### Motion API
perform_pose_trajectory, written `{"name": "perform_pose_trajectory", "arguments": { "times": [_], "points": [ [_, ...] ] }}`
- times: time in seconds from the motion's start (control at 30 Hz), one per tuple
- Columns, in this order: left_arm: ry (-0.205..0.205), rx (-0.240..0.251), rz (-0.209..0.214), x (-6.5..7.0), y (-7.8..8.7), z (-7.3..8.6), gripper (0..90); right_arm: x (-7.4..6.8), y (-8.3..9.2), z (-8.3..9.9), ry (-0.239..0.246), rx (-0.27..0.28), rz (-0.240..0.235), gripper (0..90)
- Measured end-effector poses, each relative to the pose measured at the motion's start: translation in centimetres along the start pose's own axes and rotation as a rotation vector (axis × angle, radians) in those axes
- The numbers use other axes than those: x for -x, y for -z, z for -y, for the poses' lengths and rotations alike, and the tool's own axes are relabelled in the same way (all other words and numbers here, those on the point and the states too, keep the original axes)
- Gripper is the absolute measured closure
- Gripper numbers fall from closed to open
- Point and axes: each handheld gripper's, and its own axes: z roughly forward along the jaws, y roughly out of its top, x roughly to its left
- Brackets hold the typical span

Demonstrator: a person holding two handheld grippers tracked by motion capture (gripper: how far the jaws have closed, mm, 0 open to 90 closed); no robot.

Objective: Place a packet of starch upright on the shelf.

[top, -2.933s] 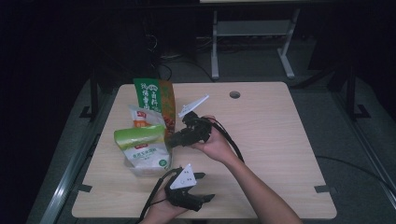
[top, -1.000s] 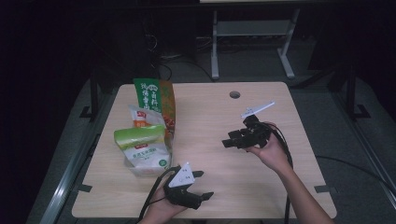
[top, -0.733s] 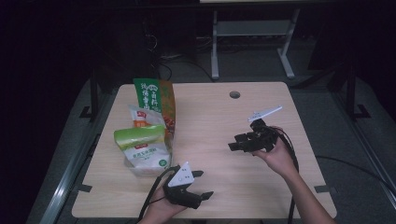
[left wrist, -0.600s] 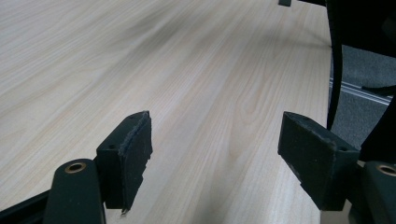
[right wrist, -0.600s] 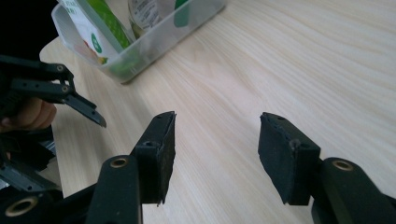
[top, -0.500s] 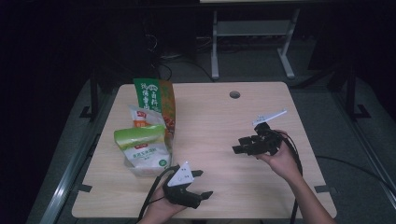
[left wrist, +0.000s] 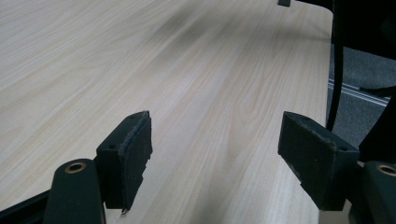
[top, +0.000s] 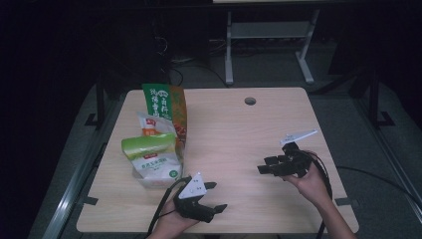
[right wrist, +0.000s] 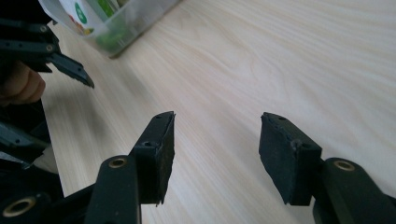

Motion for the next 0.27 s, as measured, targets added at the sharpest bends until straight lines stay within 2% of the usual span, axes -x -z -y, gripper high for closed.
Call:
{"name": "perform_pose_trajectory", "arguments": {
  "times": [0.27],
  "points": [
    [0.017,-0.001,0.013,-0.1,-0.1,0.0,25.7,0.4,0.5,3.1,-0.039,-0.002,0.01,42.5]
  ]
}}
